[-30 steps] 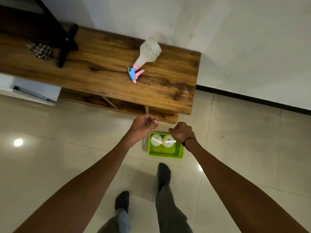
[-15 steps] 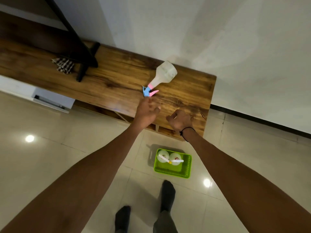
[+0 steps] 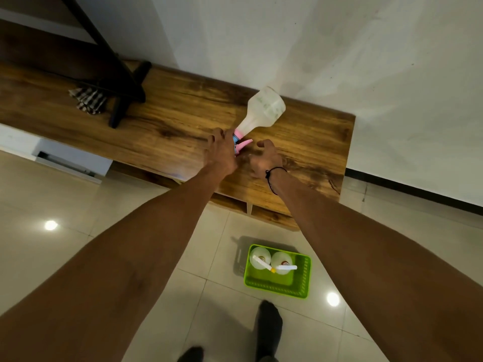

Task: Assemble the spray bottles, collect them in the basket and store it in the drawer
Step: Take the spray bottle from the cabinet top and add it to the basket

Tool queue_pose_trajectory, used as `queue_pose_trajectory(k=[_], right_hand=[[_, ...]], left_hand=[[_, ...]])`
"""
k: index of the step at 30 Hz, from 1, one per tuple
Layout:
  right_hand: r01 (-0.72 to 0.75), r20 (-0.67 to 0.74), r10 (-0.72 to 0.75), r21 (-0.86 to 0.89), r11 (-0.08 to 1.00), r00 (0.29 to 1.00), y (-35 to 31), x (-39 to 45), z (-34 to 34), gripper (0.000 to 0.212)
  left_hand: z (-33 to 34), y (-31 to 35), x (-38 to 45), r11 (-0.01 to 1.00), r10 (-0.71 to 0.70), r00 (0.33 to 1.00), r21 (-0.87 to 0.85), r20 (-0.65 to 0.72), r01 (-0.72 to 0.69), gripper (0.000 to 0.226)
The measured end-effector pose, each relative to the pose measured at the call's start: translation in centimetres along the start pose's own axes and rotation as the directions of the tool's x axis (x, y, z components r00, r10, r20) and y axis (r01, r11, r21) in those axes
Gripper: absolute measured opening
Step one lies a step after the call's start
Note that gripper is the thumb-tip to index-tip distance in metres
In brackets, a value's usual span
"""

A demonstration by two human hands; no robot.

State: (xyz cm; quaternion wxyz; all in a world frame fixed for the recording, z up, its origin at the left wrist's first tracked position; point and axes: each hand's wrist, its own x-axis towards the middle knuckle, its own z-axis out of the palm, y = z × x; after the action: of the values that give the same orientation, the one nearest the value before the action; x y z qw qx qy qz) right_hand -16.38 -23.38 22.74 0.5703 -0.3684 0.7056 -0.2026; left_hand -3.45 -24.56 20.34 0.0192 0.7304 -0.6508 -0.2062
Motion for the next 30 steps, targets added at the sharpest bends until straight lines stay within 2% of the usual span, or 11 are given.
queue_pose_trajectory(k=[3,5,7,10,13,17,22,25,30], right_hand=[[0.028,0.032,-0.027,-0.033,0.999,0.999,0.2,0.0,0.7,0.056],[0.043,0.009,-0.043,-0.041,0.998,0.999,0.6,-0.5,1.0,0.044],[0.031,-0.033,-0.033,-0.046,0.998,0.999,1.3,-1.8,0.8,0.031],[0.007,-0.079,-0.009,-0.026,1.000,0.997,2.9,-3.7,0.2,0.025],[-0.009,-0.141,0.018,0.063,0.998,0.990,4.5,-6.3,-0.8,0.013],[-0.091,-0.222,0.105,0.072,0.993,0.969,7.6,-11.1,-2.6,0.026],[-0.104,-0.270,0.132,0.116,0.988,0.954,12.0,-19.0,-4.6,0.011],[-0.101,-0.247,0.143,0.174,0.979,0.958,15.5,-21.7,-4.8,0.036],[-0.152,-0.250,0.224,0.277,0.949,0.942,20.5,-23.8,-5.0,0.034]], left_hand=[[0.0,0.4,-1.0,1.000,-0.006,1.000,0.005,0.009,0.006,0.073],[0.3,0.6,-2.2,0.997,-0.025,0.999,-0.074,0.036,0.027,0.075],[0.7,0.9,-3.9,0.989,-0.048,0.998,-0.140,0.039,0.053,0.067],[0.8,1.6,-7.4,0.959,-0.094,0.995,-0.263,0.040,0.101,0.056],[0.1,2.9,-11.5,0.937,-0.078,0.996,-0.337,0.044,0.088,0.062],[-0.6,4.8,-17.8,0.926,-0.011,0.996,-0.375,0.088,0.043,0.065],[0.4,5.2,-25.8,0.899,0.119,0.980,-0.437,0.158,-0.038,0.054],[2.3,4.6,-29.2,0.847,0.183,0.957,-0.530,0.223,-0.039,0.057],[6.2,3.9,-32.4,0.794,0.242,0.927,-0.607,0.288,-0.018,0.057]])
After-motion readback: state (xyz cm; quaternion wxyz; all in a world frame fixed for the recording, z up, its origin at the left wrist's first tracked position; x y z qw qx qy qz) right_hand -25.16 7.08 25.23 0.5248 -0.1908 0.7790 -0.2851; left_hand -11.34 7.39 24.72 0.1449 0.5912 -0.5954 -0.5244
